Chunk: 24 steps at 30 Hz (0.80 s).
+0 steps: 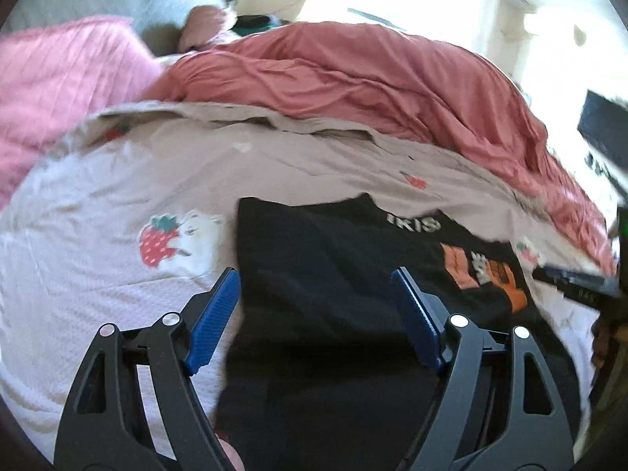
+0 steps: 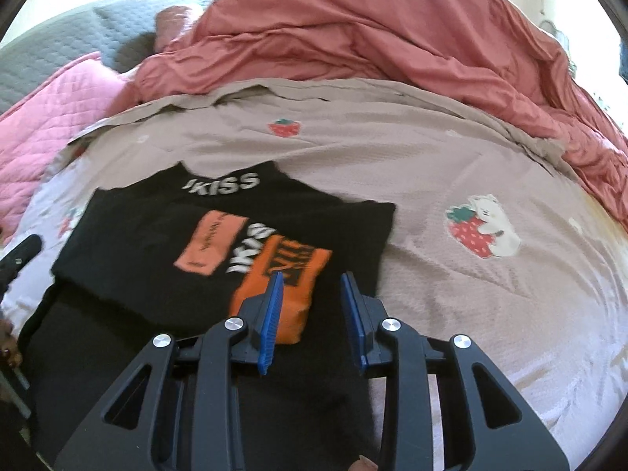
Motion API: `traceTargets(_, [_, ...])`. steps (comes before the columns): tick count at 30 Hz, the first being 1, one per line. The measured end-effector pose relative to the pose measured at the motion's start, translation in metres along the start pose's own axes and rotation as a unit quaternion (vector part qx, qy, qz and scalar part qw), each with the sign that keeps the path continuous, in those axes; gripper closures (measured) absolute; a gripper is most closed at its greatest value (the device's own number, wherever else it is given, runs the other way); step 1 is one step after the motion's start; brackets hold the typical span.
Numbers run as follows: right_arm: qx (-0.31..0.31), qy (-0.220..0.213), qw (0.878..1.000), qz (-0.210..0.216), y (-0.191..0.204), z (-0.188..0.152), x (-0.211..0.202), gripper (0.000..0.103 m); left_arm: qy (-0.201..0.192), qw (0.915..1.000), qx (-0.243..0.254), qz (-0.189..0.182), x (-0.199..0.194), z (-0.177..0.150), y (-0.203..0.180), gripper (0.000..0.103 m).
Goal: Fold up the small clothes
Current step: 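Move the left tool to the shirt hem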
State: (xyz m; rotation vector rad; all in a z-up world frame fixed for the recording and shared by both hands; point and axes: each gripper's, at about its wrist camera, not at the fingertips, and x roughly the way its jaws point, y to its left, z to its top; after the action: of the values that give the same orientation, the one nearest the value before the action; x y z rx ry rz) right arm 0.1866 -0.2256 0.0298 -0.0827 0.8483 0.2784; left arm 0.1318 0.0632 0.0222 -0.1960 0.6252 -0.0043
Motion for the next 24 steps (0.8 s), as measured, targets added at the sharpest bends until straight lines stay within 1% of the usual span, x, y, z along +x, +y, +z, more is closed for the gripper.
traceTargets(1, [-0.005,-0.002,1.0,0.006,0.006,0.0,-0.002,0.074,0.002,0.9998,0.021,0.002,0.002,-0.002,-0.01,0.031])
traceTargets(4, [-0.019,-0.006,0.999,0.027,0.023,0.0,-0.004,0.074,0.005,0.9985,0.054,0.006,0.004,-0.007,-0.023,0.031])
traceTargets(9, [-0.036,-0.001,0.998,0.046,0.043,-0.001,0.002,0.073,0.009,0.9977,0.067,0.003,0.005,-0.012,-0.026,0.031])
traceTargets(10, [-0.039,0.002,0.998,0.047,0.046,-0.001,0.004,0.073,0.011,0.9977,0.067,0.002,0.006,-0.012,-0.026,0.031])
traceTargets(12, [-0.042,0.007,0.998,0.048,0.051,-0.002,0.01,0.07,0.019,0.9978,0.064,0.001,0.01,-0.013,-0.025,0.031])
traceTargets(15, [-0.043,0.013,0.998,0.049,0.053,-0.003,0.017,0.069,0.046,0.9981,0.041,-0.004,0.02,-0.015,-0.017,0.031])
traceTargets(20, [-0.037,0.033,0.998,0.046,0.049,-0.01,0.029,0.069,0.072,0.9972,0.008,-0.019,0.03,-0.017,-0.004,0.031])
traceTargets(24, [-0.02,0.053,0.997,0.044,0.041,-0.019,0.039,0.069,0.082,0.9964,0.009,-0.017,0.033,-0.019,-0.005,0.031])
